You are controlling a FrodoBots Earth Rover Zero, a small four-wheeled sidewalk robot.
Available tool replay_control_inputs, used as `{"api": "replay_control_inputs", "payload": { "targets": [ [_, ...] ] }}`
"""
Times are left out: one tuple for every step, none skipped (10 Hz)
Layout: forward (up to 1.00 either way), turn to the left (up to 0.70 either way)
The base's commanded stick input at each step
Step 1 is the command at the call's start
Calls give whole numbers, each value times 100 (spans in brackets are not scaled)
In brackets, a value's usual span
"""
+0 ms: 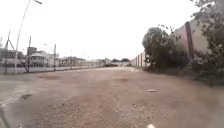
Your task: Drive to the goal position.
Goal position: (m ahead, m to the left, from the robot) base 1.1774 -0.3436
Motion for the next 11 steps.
{"api": "replay_control_inputs", "payload": {
  "targets": [
    [30, 0],
    [30, 0],
    [30, 0],
    [30, 0],
    [30, 0],
    [30, 0],
    [30, 0],
    [30, 0],
    [30, 0],
    [30, 60],
    [30, 60]
  ]
}}
